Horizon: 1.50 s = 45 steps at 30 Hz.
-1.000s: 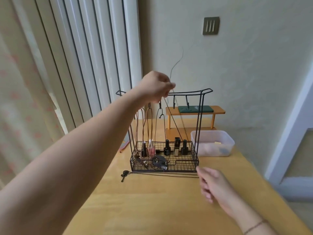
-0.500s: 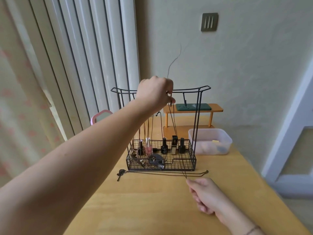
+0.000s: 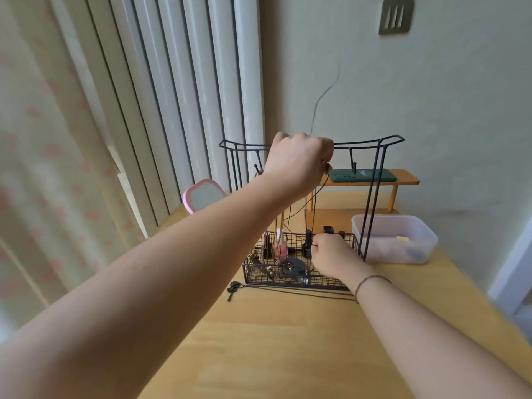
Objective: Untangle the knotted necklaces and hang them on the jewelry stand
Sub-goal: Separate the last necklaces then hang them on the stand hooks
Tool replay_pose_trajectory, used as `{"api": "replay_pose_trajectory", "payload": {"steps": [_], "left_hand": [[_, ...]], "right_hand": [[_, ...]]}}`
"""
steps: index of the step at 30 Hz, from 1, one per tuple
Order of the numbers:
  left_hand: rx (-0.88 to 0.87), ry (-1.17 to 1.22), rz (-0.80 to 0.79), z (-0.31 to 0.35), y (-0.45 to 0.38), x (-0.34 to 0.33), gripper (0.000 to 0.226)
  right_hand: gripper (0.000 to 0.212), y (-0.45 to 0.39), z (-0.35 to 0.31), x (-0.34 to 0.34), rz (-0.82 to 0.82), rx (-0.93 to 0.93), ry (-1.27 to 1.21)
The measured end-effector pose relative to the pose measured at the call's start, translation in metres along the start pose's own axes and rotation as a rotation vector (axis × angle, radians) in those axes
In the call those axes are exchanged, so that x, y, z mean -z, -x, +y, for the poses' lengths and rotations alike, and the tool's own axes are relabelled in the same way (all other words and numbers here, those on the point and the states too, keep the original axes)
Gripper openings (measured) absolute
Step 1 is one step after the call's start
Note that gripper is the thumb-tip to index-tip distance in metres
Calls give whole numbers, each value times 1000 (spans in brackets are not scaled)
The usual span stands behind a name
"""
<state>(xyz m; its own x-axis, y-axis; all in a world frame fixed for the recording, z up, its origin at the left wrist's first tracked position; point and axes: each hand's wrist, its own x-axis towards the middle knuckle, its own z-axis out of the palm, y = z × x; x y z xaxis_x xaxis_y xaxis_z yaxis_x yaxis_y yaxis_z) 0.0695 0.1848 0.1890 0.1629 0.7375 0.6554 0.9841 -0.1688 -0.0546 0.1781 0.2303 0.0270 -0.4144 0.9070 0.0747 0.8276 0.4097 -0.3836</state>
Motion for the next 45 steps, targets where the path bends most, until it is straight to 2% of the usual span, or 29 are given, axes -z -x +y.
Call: {"api": "replay_pose_trajectory", "payload": {"steps": [3, 5, 7, 9, 11, 12, 13, 14, 16, 17, 20, 24, 28, 31, 33, 37, 39, 41, 43, 45], "left_hand": [[-13, -16, 33, 0, 3, -5, 11], [-17, -22, 41, 0, 5, -7, 16], [-32, -23, 50, 0, 7, -8, 17], [-43, 11, 51, -1, 13, -9, 17], [-65, 34, 49, -3, 22, -12, 23], [-85, 33, 49, -3, 28, -14, 30], [-106, 30, 60, -4, 33, -16, 39], [-124, 36, 87, -4, 40, -18, 48], [-142, 81, 216, -5, 58, -23, 59], [-150, 118, 288, -5, 70, -28, 61], [-220, 222, 377, -5, 115, -50, 56], [-334, 241, 184, -5, 178, -80, 51], [-292, 271, -145, -5, 214, -94, 32], [3, 351, -488, 11, 219, -95, 22], [262, 488, -591, 28, 216, -95, 20], [739, 971, -695, 49, 197, -81, 24], [997, 1337, -689, 49, 191, -73, 22], [1270, 1718, -596, 44, 187, -69, 20], [1470, 1916, -465, 33, 184, -70, 21], [1565, 1979, -350, 21, 181, -70, 23]], "right_hand": [[17, -3, 5, -11, -110, -75, 33], [16, 4, 9, -10, -87, -70, 101], [17, 13, 14, -10, 2, -9, 89], [17, 28, 21, -9, 210, 139, 1], [17, 46, 31, -9, 519, 428, -103], [18, 58, 37, -9, 584, 546, -115], [18, 68, 42, -12, 564, 629, -100], [17, 77, 47, -16, 466, 646, -64], [21, 90, 48, -20, 205, 468, 81], [25, 92, 50, -24, 140, 365, 175], [24, 93, 40, -23, 118, 106, 216], [21, 95, 25, -25, 97, -35, 314], [26, 95, 24, -30, 64, -101, 306], [33, 96, 23, -30, -17, -39, 343], [25, 100, 22, -32, -57, 64, 275], [24, 109, 20, -24, 28, 61, -225], [21, 111, 15, -16, 58, 44, -378], [15, 115, 11, -8, 55, 52, -464], [4, 121, 13, 1, 8, 76, -475], [15, 132, 18, 18, -138, 100, -399]]}}
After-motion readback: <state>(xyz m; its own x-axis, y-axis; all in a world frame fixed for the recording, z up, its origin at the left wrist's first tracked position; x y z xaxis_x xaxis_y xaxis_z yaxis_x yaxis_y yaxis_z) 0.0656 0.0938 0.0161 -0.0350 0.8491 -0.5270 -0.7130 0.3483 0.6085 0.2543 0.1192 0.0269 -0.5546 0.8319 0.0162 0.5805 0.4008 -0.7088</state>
